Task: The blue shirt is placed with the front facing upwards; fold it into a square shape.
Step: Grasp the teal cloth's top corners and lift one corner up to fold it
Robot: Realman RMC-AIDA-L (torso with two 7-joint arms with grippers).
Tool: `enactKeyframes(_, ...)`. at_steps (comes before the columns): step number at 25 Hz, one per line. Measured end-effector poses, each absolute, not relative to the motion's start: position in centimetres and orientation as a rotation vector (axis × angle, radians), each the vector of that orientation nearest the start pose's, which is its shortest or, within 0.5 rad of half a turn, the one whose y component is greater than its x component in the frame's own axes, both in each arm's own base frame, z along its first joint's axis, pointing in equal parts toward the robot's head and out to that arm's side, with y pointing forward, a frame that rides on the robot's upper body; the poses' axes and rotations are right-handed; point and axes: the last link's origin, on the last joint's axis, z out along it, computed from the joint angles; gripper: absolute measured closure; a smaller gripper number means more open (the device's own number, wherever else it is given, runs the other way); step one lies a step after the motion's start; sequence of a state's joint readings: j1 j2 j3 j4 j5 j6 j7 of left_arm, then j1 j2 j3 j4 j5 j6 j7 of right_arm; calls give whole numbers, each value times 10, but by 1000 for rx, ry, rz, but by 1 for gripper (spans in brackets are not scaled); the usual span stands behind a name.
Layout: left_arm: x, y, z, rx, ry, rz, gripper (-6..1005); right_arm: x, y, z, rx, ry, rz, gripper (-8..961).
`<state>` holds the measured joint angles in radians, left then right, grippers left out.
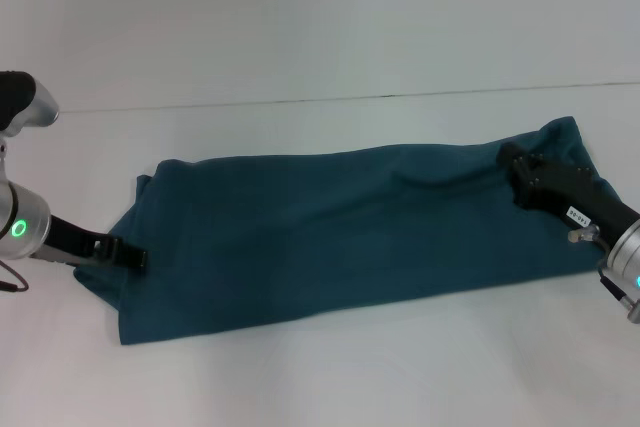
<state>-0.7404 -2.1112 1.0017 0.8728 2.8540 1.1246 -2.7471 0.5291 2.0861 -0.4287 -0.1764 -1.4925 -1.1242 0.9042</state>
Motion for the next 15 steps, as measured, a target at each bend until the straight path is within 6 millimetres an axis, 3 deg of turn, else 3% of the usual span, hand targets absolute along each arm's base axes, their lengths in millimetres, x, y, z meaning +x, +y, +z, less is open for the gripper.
enactKeyframes(15,-252,412,-10,-2128,-1419,263,124,321,352,-16,-1925,879,865,930)
